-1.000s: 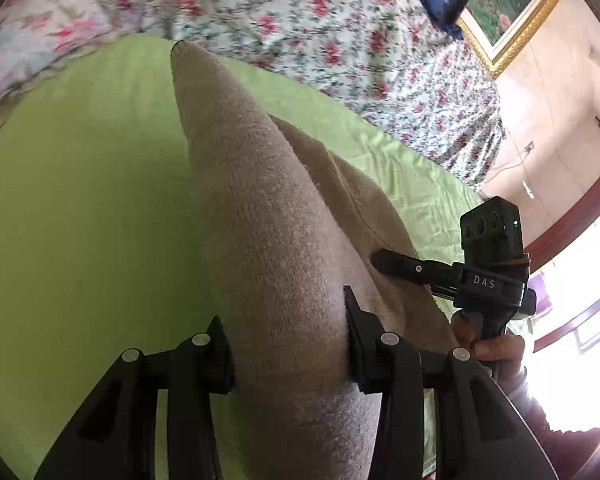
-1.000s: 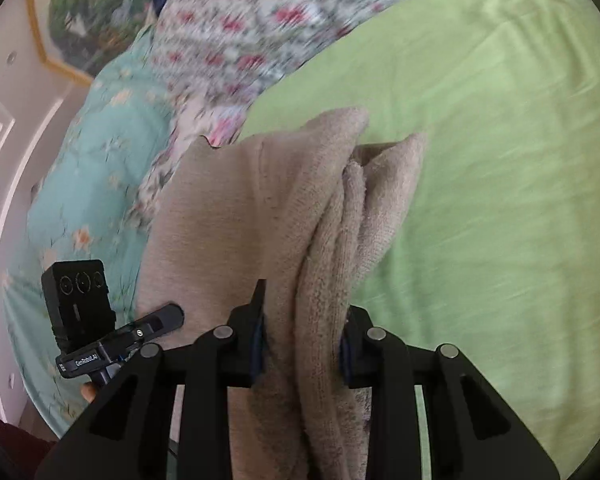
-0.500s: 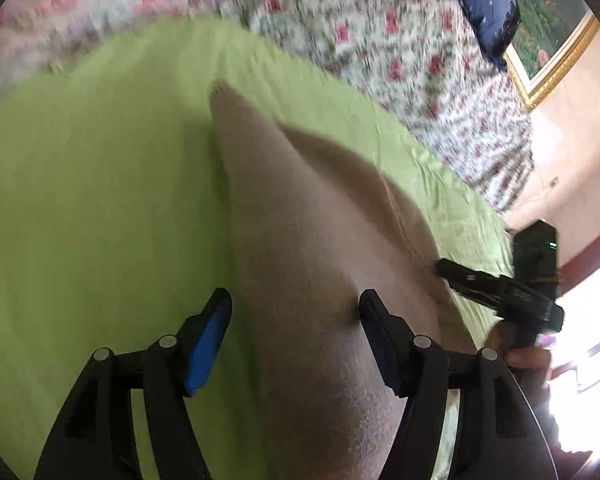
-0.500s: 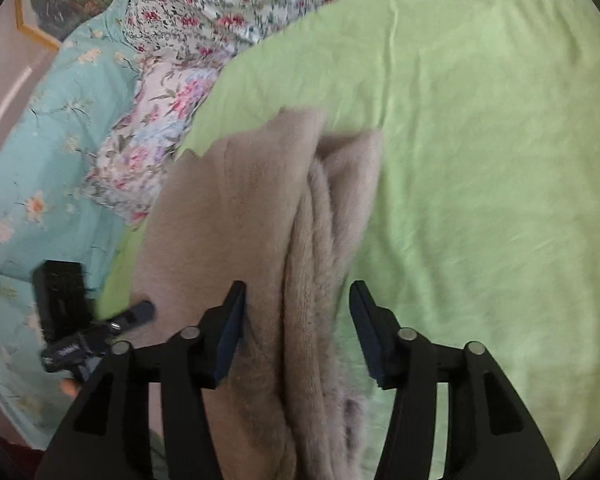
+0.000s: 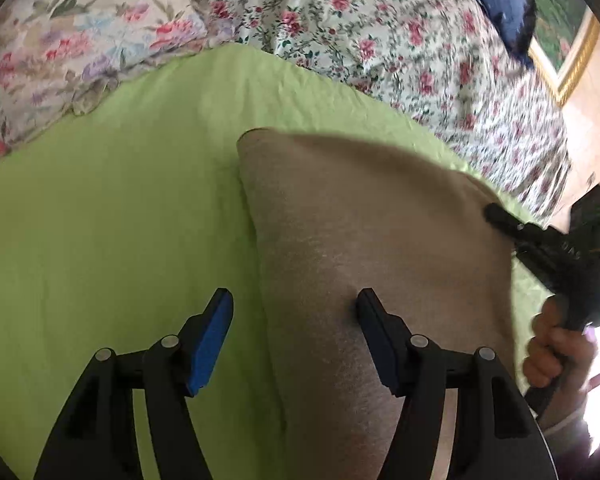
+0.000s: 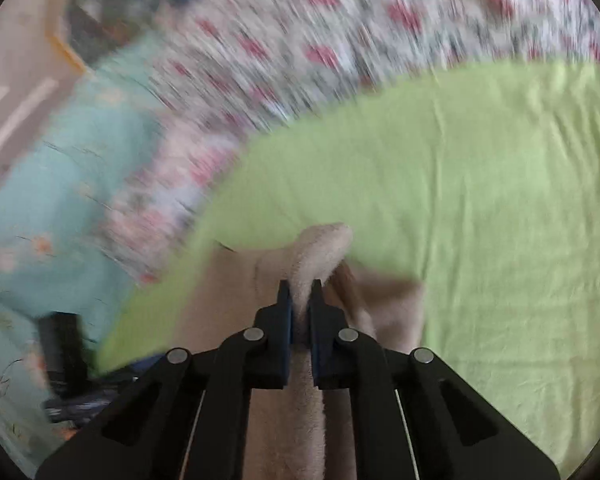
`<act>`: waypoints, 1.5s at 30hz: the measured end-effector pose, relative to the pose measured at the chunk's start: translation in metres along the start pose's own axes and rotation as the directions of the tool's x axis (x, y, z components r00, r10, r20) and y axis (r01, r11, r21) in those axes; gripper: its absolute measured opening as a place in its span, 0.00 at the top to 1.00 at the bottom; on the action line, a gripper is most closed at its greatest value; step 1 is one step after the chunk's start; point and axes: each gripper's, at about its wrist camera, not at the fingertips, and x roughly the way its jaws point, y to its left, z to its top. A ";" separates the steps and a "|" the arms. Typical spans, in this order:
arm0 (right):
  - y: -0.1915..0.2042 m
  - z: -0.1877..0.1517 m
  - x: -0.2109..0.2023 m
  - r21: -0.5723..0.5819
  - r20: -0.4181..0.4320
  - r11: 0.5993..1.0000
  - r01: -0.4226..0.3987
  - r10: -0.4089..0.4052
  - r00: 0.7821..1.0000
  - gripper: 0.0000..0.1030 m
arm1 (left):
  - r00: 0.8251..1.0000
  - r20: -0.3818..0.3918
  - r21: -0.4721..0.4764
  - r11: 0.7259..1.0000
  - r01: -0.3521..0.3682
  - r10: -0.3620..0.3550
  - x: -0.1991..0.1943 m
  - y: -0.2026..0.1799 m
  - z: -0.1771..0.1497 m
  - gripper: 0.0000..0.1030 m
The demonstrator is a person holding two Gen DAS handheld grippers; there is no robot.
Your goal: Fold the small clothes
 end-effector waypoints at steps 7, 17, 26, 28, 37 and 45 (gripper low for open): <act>-0.040 -0.020 0.050 0.027 -0.155 0.986 0.163 -0.157 0.975 0.92 | 0.998 -0.038 0.024 0.999 -0.042 0.043 0.020 -0.002 -0.004 0.35; -0.022 -0.014 -0.023 0.043 -0.062 0.988 0.146 -0.143 0.988 0.83 | 1.000 0.028 0.079 0.997 -0.005 0.003 -0.036 -0.016 -0.026 0.39; -0.010 -0.082 -0.028 -0.015 -0.187 0.989 0.150 -0.150 0.971 0.57 | 0.999 -0.039 0.083 0.996 0.015 -0.011 -0.043 -0.020 -0.072 0.39; -0.012 -0.086 -0.025 -0.019 -0.196 0.989 0.150 -0.151 0.969 0.76 | 0.998 -0.055 0.063 0.998 0.027 -0.024 -0.042 -0.019 -0.073 0.39; -0.020 -0.079 -0.034 -0.032 -0.166 0.982 0.187 -0.190 0.968 0.89 | 0.998 -0.067 0.072 0.997 0.005 0.000 -0.044 -0.027 -0.073 0.40; 0.032 -0.075 -0.045 -0.027 -0.119 1.000 0.006 -0.009 0.993 0.88 | 0.963 0.001 0.109 0.957 0.269 -0.271 -0.072 -0.044 -0.063 0.40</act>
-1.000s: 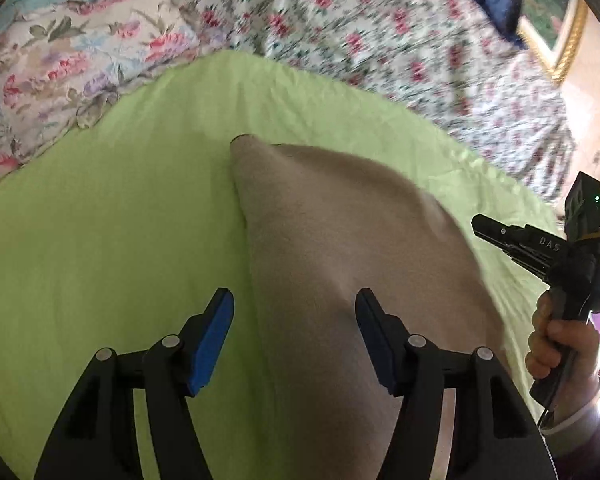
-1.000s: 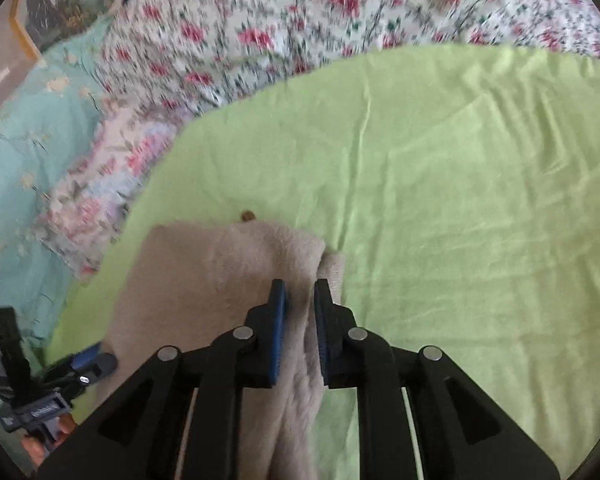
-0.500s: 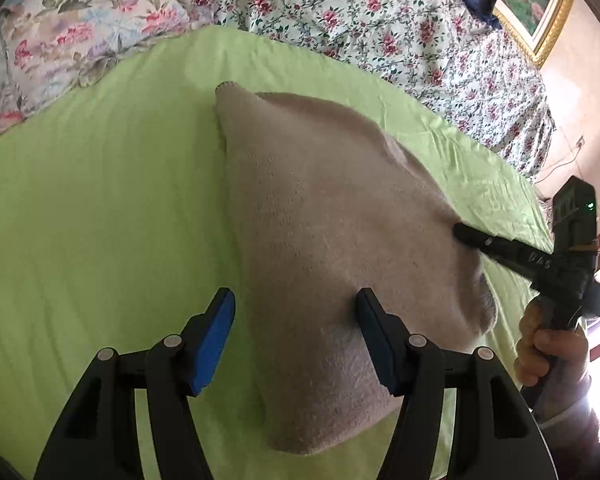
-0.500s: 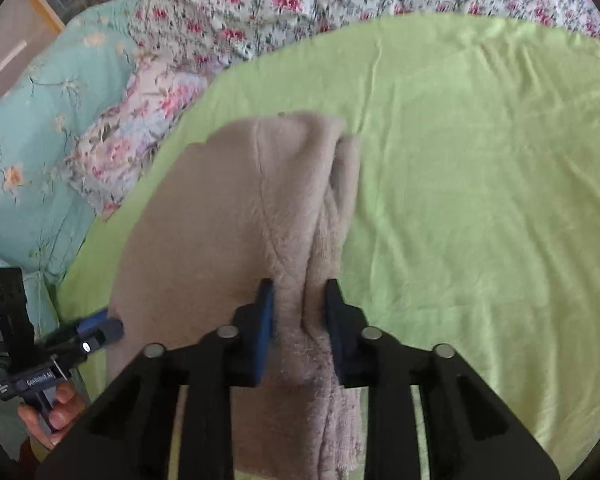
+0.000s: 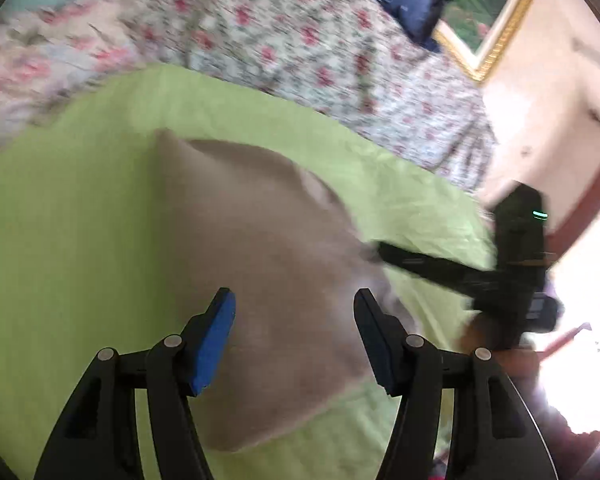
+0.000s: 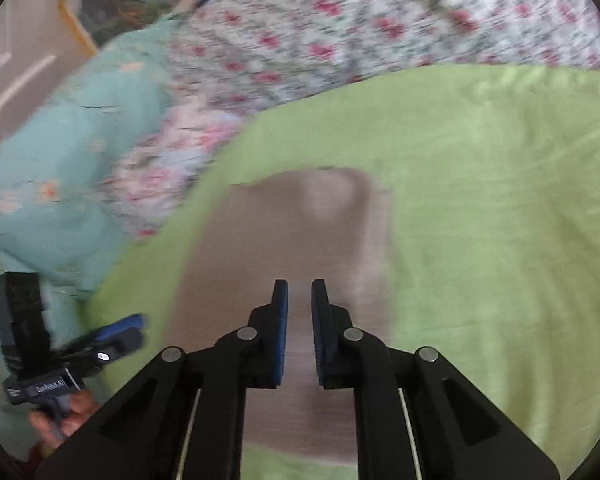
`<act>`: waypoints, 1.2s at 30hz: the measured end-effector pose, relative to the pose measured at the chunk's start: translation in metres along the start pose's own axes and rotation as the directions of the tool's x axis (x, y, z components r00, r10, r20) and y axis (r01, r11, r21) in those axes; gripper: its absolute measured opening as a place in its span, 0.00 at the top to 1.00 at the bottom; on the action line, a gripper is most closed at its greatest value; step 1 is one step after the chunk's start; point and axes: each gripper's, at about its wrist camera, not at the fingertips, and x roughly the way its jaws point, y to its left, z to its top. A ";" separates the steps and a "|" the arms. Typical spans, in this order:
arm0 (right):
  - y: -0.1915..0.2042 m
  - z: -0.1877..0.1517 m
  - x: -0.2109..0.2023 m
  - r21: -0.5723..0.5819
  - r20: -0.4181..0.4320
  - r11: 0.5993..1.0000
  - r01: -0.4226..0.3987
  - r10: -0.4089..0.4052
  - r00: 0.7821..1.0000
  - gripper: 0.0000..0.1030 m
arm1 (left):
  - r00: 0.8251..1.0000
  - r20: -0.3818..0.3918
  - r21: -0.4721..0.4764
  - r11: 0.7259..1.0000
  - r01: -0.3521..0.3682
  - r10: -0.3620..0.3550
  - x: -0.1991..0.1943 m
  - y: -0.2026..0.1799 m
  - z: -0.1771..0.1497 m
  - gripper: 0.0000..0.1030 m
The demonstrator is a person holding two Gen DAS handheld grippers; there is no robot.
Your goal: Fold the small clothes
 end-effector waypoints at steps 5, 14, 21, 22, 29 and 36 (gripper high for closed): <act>-0.034 -0.012 0.042 0.065 -0.061 0.990 0.127 -0.123 0.991 0.93 | 0.995 -0.099 -0.031 0.999 -0.011 0.008 0.044 0.019 -0.021 0.59; -0.040 -0.007 0.031 0.053 -0.055 0.990 0.132 -0.129 0.990 1.00 | 0.993 -0.089 0.011 0.997 -0.071 0.072 0.022 0.006 -0.031 0.61; -0.011 -0.055 -0.012 -0.104 -0.072 0.985 0.138 -0.146 0.987 0.95 | 0.983 -0.132 0.070 0.990 -0.122 0.130 -0.003 0.002 -0.078 0.60; -0.015 -0.064 -0.010 -0.119 -0.091 0.977 0.176 -0.188 0.978 0.94 | 0.976 -0.156 0.075 0.987 -0.145 0.155 0.002 0.005 -0.085 0.61; -0.042 -0.076 -0.010 -0.028 -0.095 0.985 0.168 -0.170 0.981 0.94 | 0.963 -0.166 0.067 0.977 -0.203 0.212 0.005 0.003 -0.094 0.60; -0.041 -0.083 -0.019 -0.033 -0.084 0.983 0.183 -0.185 0.979 0.95 | 0.953 -0.215 0.032 0.977 -0.212 0.214 0.006 0.009 -0.102 0.59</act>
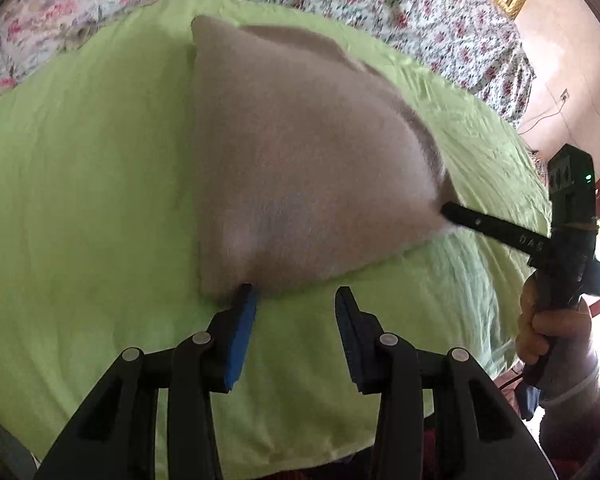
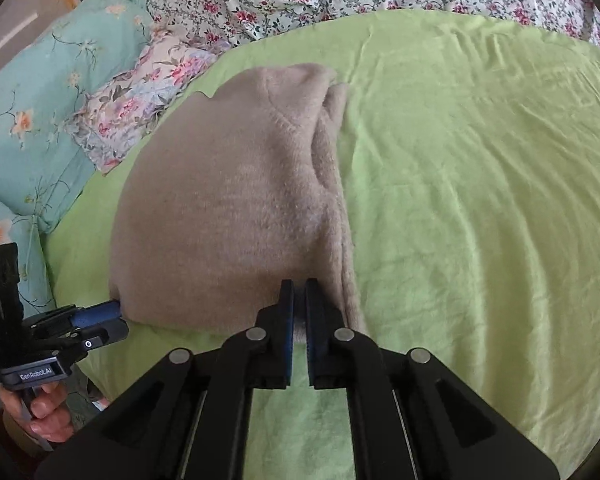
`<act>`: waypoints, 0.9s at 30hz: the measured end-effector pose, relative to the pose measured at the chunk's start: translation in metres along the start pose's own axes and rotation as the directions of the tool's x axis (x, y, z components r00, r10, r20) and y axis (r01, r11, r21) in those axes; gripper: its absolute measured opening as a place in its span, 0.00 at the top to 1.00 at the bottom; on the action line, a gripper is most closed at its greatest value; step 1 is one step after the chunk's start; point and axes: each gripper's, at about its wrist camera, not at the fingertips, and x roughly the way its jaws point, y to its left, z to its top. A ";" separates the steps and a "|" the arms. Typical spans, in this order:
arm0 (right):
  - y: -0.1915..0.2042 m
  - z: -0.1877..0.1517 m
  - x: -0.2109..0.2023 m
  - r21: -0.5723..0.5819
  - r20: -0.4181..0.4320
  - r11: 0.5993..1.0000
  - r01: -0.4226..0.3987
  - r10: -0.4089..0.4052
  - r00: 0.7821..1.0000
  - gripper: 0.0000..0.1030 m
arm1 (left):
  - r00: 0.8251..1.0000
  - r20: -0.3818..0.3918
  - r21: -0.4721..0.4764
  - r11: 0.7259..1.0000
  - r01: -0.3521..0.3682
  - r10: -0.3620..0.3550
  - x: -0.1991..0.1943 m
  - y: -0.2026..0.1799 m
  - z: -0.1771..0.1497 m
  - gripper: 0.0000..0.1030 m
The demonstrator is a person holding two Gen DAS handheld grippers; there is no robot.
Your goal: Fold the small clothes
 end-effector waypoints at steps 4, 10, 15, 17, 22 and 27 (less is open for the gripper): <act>-0.002 -0.002 -0.006 0.015 0.008 1.000 -0.006 0.006 1.000 0.94 | 0.999 0.033 -0.005 1.000 -0.015 0.016 -0.013 -0.002 -0.005 0.58; 0.005 0.016 -0.029 0.015 0.080 0.999 -0.031 0.030 0.996 0.78 | 0.994 0.108 -0.062 0.998 -0.005 0.012 -0.045 0.010 0.009 0.49; -0.007 0.060 -0.007 0.063 0.116 0.996 -0.069 0.062 0.991 0.53 | 0.991 0.125 -0.127 0.991 -0.035 0.051 -0.043 0.025 0.030 0.49; -0.014 0.074 0.010 0.110 0.096 0.989 -0.103 0.092 0.991 0.53 | 0.991 0.112 -0.149 0.988 -0.050 0.067 -0.037 0.031 0.039 0.49; -0.012 0.091 0.041 0.118 0.048 0.989 -0.084 0.079 0.996 0.80 | 0.993 0.080 -0.165 0.984 -0.068 0.082 -0.019 0.038 0.050 0.49; -0.010 0.088 0.049 0.047 0.026 0.999 0.005 -0.006 1.000 0.81 | 0.994 0.053 -0.143 0.986 -0.090 0.098 -0.001 0.034 0.049 0.47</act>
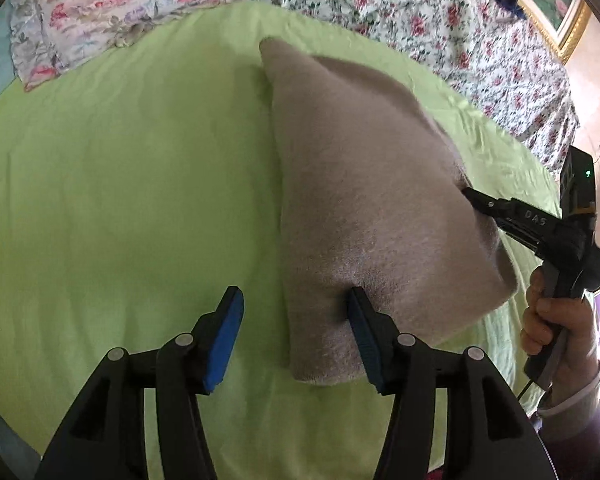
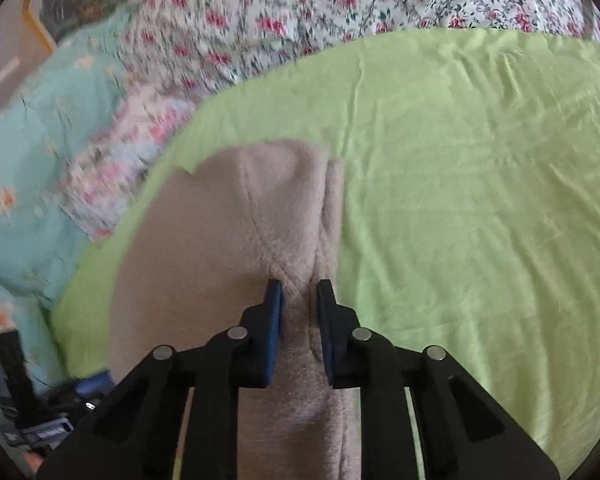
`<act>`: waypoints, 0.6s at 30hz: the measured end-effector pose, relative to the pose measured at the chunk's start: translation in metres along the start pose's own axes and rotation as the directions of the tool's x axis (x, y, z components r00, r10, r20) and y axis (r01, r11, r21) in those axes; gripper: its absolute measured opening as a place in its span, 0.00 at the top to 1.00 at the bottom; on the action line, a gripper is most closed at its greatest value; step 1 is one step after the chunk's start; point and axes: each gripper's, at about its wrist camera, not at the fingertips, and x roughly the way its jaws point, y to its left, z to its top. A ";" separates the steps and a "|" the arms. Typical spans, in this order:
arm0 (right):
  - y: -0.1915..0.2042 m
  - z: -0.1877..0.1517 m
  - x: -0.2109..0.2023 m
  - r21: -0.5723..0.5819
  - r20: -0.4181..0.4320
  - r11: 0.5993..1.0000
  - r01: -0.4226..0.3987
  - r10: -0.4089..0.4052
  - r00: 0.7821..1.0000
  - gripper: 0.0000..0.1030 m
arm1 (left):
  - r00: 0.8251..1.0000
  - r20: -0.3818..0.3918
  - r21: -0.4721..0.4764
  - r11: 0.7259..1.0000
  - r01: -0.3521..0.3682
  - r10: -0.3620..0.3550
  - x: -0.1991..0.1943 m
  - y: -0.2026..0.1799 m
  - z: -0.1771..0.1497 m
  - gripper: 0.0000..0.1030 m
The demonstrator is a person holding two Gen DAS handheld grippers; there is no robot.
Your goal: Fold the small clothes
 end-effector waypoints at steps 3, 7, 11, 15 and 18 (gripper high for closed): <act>-0.003 -0.004 -0.002 -0.001 0.020 1.000 0.004 -0.004 1.000 0.80 | 1.000 0.000 -0.002 1.000 -0.011 0.011 0.000 0.000 -0.001 0.46; -0.003 -0.009 -0.021 0.012 0.041 1.000 0.017 -0.017 0.999 0.77 | 0.999 0.003 0.017 0.999 -0.052 0.052 -0.005 0.001 -0.004 0.40; 0.004 -0.028 -0.049 -0.007 0.067 1.000 0.026 -0.025 0.997 0.75 | 0.997 0.013 0.036 0.996 -0.083 0.082 -0.011 -0.002 -0.011 0.39; 0.006 -0.053 -0.067 -0.046 0.055 0.999 0.029 -0.027 0.998 0.73 | 0.990 0.030 0.080 0.987 -0.137 0.135 -0.021 -0.011 -0.024 0.29; 0.004 -0.071 -0.079 -0.082 0.052 0.996 0.043 -0.039 0.998 0.57 | 0.985 0.046 0.094 0.981 -0.169 0.165 -0.028 -0.014 -0.030 0.19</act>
